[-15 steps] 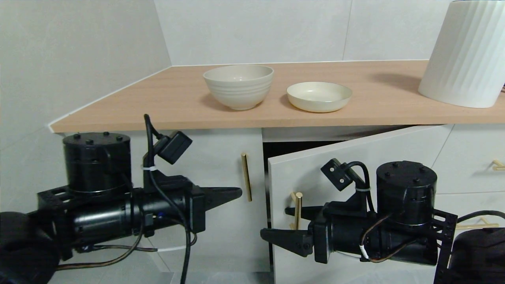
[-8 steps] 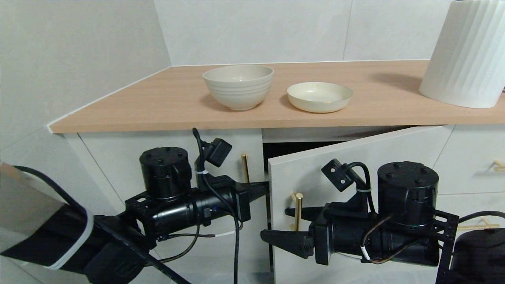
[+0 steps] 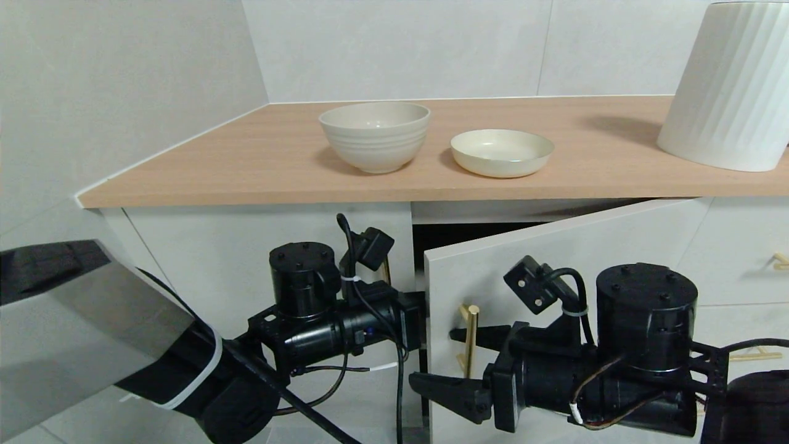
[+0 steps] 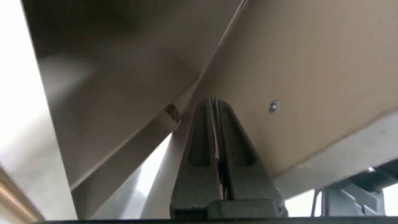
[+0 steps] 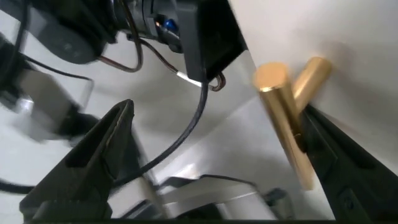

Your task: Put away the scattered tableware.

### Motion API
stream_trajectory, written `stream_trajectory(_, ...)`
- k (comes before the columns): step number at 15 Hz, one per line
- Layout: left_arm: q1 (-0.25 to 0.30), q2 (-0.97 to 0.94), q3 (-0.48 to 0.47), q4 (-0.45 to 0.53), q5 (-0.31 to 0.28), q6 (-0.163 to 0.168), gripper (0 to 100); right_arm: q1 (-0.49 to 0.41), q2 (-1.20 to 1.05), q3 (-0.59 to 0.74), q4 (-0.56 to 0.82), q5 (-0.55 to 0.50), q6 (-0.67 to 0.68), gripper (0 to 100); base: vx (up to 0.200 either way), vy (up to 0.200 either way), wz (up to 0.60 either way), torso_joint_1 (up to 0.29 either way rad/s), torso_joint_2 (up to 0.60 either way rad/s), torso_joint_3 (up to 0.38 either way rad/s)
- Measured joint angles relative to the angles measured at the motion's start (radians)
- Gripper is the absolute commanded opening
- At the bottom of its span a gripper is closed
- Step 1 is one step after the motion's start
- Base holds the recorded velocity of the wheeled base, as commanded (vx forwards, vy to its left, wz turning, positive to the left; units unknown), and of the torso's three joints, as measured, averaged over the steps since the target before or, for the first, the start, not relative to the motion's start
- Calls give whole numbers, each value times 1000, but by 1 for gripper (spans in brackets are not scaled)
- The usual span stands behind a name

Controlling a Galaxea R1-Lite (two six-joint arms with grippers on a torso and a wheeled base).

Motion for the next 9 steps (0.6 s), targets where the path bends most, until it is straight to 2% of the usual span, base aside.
stream_trajectory(3, -17, 5, 5, -16, 22, 0, 0, -10, -16, 11, 13, -128, -45, 100, 0, 0, 0, 0, 0, 0)
stream_trajectory(9, -47, 3, 7, -16, 26, 0, 0, -60, -153, -13, 221, -151, -57, 100, 0, 0, 0, 0, 0, 0)
